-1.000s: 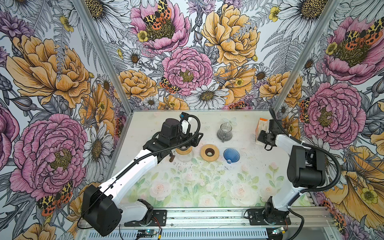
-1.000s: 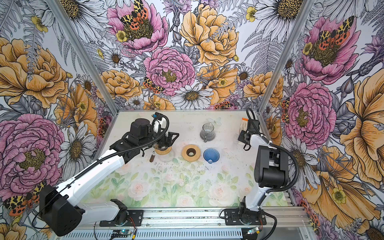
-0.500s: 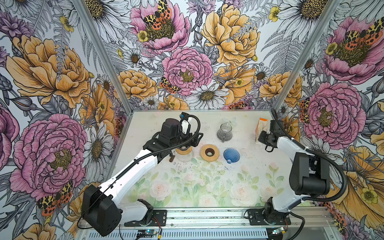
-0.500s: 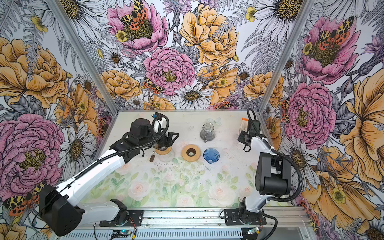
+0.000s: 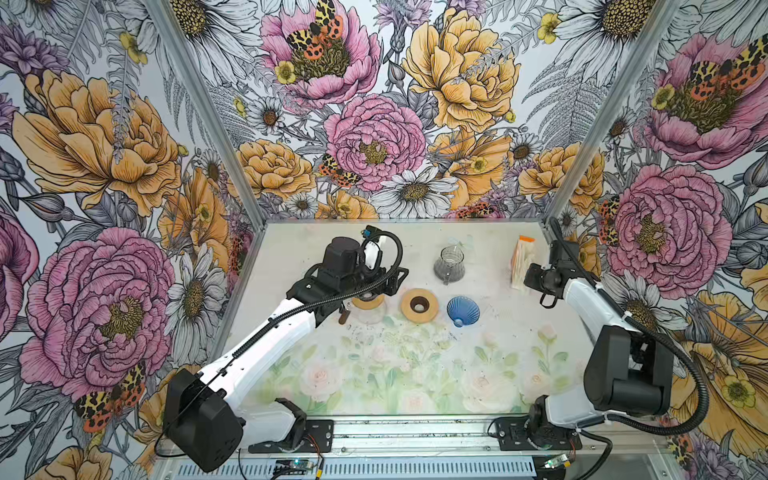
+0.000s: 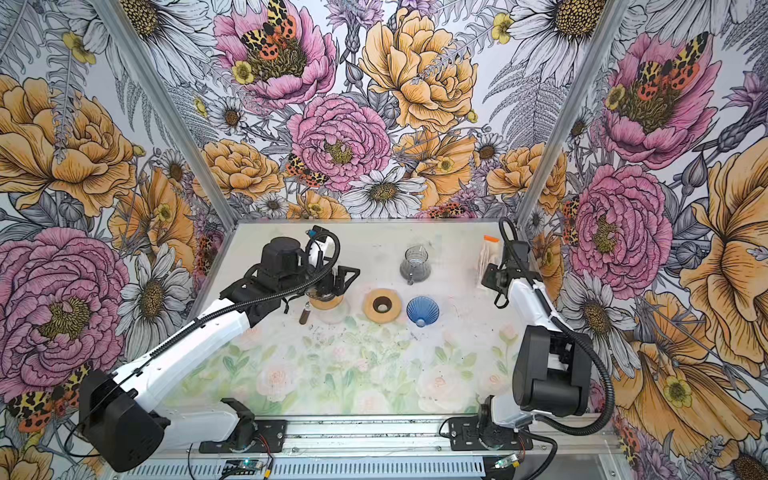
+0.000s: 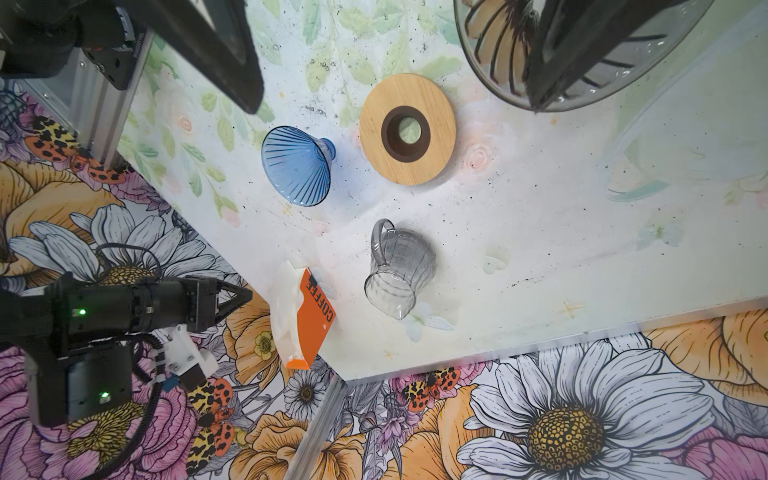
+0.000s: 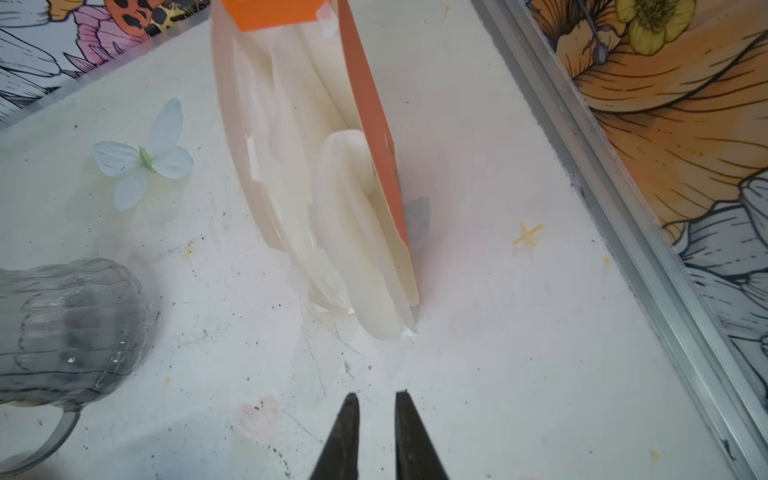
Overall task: Place the coffee filter in the dripper
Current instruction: 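Pinch the front paper filter with the right gripper and pull it out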
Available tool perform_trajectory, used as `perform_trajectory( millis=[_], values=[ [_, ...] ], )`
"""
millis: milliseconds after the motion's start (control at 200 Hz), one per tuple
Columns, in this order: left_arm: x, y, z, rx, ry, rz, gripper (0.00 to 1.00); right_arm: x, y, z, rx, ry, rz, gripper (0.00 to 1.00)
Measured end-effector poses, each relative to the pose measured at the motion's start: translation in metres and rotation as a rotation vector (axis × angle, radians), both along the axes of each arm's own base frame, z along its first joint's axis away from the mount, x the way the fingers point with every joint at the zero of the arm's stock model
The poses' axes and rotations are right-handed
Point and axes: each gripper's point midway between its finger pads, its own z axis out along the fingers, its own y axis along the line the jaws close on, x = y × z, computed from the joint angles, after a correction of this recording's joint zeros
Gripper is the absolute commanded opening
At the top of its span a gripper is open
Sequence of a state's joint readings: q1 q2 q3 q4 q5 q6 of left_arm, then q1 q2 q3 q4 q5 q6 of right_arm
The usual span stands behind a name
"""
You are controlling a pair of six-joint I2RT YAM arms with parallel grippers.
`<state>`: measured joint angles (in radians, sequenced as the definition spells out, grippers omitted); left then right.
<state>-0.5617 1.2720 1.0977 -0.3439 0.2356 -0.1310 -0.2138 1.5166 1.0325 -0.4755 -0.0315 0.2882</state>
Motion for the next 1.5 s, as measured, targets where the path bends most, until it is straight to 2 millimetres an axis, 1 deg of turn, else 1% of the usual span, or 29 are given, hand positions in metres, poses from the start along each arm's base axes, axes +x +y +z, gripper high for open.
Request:
perform_trajectory(
  millis=[100,240,445,530,651,711,771,961,1201,1366,1501],
  values=[
    [-0.001,-0.004,-0.002,0.006,-0.001,-0.019,0.99,-0.001,-0.004,-0.014,0.0,0.051,0.006,0.19],
    [0.001,-0.008,-0.002,0.011,0.0,-0.033,0.99,0.006,-0.006,-0.026,0.003,0.089,0.014,0.19],
    [0.002,-0.012,-0.001,0.016,-0.004,-0.043,0.99,0.021,-0.01,-0.036,-0.009,0.115,0.033,0.19],
    [0.001,-0.014,-0.003,0.018,-0.001,-0.046,0.99,0.026,-0.014,-0.039,-0.026,0.126,0.034,0.16],
    [0.002,-0.014,-0.004,0.02,0.002,-0.046,0.99,0.029,-0.016,-0.043,-0.036,0.134,0.04,0.15],
    [0.003,-0.015,-0.004,0.02,0.003,-0.047,0.99,0.031,-0.017,-0.045,-0.038,0.136,0.045,0.13],
    [0.003,-0.016,-0.004,0.021,0.005,-0.049,0.99,0.033,-0.017,-0.046,-0.041,0.135,0.05,0.11],
    [0.003,-0.018,-0.006,0.024,0.01,-0.052,0.99,0.037,-0.018,-0.045,-0.054,0.12,0.056,0.0],
    [0.004,-0.019,-0.004,0.023,0.009,-0.053,0.99,0.037,-0.018,-0.042,-0.057,0.11,0.056,0.0],
    [0.005,-0.021,-0.004,0.024,0.009,-0.057,0.99,0.026,-0.016,-0.036,-0.058,0.099,0.055,0.0],
    [0.004,-0.022,-0.004,0.023,0.008,-0.059,0.99,0.019,-0.013,-0.026,-0.058,0.079,0.053,0.0]
  ],
)
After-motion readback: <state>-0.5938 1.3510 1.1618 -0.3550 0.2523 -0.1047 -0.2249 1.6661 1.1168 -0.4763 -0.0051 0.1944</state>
